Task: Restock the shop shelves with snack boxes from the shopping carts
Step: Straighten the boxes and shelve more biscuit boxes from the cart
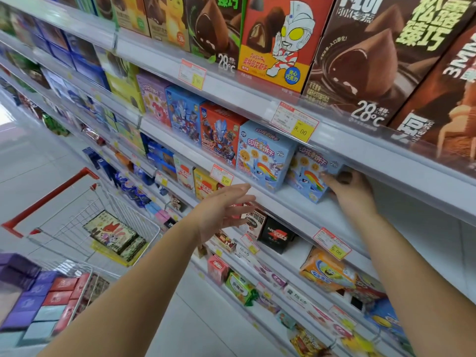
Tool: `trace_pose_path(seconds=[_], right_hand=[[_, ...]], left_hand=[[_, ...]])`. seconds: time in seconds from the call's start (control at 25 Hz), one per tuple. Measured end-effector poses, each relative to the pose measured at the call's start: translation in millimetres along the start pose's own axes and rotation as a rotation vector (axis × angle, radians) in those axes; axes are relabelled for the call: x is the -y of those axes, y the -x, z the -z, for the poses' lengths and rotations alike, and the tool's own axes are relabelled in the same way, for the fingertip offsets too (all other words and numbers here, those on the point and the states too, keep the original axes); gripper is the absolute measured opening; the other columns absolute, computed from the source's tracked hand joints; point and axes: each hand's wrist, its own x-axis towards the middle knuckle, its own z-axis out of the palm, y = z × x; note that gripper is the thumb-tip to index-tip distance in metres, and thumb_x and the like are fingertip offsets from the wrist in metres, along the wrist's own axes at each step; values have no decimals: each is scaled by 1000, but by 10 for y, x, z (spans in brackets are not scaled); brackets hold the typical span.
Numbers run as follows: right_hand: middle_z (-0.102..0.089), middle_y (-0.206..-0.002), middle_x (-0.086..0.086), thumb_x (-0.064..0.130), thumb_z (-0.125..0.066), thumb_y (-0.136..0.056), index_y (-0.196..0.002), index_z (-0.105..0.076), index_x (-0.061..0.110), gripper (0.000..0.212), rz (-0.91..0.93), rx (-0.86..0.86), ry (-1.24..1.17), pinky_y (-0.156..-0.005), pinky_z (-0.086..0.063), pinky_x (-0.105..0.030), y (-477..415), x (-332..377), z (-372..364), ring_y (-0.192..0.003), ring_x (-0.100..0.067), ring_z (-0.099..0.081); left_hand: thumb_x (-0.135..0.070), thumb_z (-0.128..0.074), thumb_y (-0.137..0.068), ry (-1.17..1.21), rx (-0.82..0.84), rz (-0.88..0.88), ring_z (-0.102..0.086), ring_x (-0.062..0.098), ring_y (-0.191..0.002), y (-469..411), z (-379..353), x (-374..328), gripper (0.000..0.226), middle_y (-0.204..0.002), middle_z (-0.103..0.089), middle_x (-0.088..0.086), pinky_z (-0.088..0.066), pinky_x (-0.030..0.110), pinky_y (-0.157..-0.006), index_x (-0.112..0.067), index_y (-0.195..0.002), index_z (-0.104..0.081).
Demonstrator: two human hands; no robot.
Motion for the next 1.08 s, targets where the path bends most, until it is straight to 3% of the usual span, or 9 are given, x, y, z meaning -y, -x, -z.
trace_pose_path(seconds=[0.08, 0.24, 0.52, 0.6, 0.68, 0.8, 0.88, 0.96, 1.08], right_hand=[[-67, -100, -6, 2, -64, -88, -92, -60, 18, 16, -43, 90, -106, -91, -55, -41, -171, 8, -165, -92, -18, -66], [-59, -104, -11, -11, -34, -82, -104, -54, 10, 36, -150, 186, -144, -66, -56, -23, -341, 79, -442, -101, -23, -59], [-60, -116, -7, -10, -29, -92, -107, -53, 22, 42, -153, 219, -162, -90, -51, -38, -404, 159, -731, -108, -26, -58], [-62, -110, -4, -8, -31, -94, -114, -52, 22, 41, -160, 221, -192, -86, -51, -34, -425, 138, -772, -102, -22, -60], [-64, -100, 1, -1, -38, -94, -117, -54, 22, 37, -145, 108, -282, -76, -51, -26, -418, 82, -791, -94, -18, -61], [-62, -85, 0, 5, -38, -82, -96, -55, 26, 30, -3, -351, -382, -67, -44, -26, -86, 55, -812, -76, -9, -58], [-56, -75, 3, 0, -32, -85, -88, -48, 30, 34, 107, -464, -365, -56, -41, -23, 397, 109, -988, -62, -4, -52], [-52, -73, 1, -7, -30, -87, -86, -49, 26, 38, 202, -344, -382, -50, -40, -21, 865, 213, -1317, -58, -6, -50], [-57, -81, -3, -7, -33, -93, -88, -53, 22, 35, 161, 15, -299, -52, -44, -23, 1263, 293, -2051, -61, -12, -53]], left_hand=[[-37, -57, -97, -3, -21, -7, -68, 19, -111, 34, 78, 10, 36, -121, -71, -2, -55, 38, -95, -23, -130, -57], [-38, -57, -96, 9, -61, -20, -68, 19, -110, 94, 234, 21, 36, -121, -71, -3, -57, 34, -89, -25, -130, -58], [-40, -56, -96, 2, -109, -17, -68, 17, -111, 190, 476, 39, 39, -124, -69, -4, -55, 36, -94, -27, -132, -56], [-40, -55, -97, -2, -121, -9, -67, 17, -112, 212, 540, 53, 40, -124, -69, -4, -55, 36, -94, -26, -134, -55], [-41, -55, -97, 7, -130, -7, -67, 17, -112, 235, 622, 59, 41, -124, -69, -4, -54, 38, -96, -26, -135, -54], [-41, -55, -97, 44, -144, -3, -67, 17, -112, 284, 761, 49, 41, -123, -70, -4, -53, 41, -99, -26, -135, -54], [-39, -54, -98, 75, -144, -4, -68, 16, -111, 348, 898, 38, 38, -122, -70, -4, -53, 40, -99, -27, -133, -55], [-39, -55, -97, 115, -158, 0, -68, 16, -111, 441, 1106, 47, 37, -122, -70, -4, -55, 37, -95, -27, -132, -56], [-40, -57, -96, 181, -207, 28, -67, 19, -113, 684, 1621, 151, 39, -125, -68, -1, -57, 36, -92, -25, -132, -57]])
